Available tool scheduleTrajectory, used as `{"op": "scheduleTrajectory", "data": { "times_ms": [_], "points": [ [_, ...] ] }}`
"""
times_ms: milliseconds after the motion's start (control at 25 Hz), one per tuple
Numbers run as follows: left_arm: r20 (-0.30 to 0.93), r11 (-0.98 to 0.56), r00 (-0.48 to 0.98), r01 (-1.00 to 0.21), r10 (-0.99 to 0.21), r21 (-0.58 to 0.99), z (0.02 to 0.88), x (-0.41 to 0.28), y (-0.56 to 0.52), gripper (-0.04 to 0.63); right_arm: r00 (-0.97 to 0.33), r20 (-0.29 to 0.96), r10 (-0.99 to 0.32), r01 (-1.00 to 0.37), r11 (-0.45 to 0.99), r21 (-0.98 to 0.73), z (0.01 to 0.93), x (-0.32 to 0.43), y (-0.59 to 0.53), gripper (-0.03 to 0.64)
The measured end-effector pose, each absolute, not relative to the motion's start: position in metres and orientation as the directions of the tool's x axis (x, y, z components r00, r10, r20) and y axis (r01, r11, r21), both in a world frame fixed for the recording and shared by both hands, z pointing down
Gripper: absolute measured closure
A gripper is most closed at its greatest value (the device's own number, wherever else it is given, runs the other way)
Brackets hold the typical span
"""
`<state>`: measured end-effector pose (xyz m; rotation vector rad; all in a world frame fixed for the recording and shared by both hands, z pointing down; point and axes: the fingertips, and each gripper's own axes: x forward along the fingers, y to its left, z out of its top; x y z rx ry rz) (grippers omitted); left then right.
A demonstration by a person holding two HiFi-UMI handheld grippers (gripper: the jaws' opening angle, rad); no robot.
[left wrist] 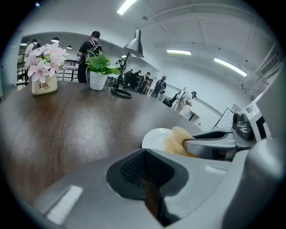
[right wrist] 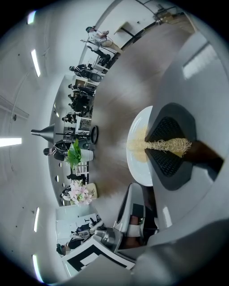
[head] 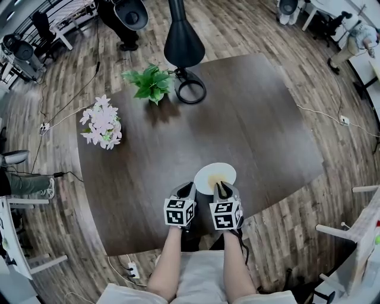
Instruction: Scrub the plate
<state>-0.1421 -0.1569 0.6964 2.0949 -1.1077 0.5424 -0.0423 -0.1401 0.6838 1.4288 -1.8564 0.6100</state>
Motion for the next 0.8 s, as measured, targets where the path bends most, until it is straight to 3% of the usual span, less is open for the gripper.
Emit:
{"op": "scheduleTrajectory", "data": {
  "times_ms": [800],
  "points": [
    [0.64,-0.398,0.554,-0.831,-0.532,0.388,0.698,-0.154,-0.153,0.595,-0.259,0.736,-0.626,-0.928,0.371,-0.011,0.687,-0.105,-0.154,0.554]
  ]
}}
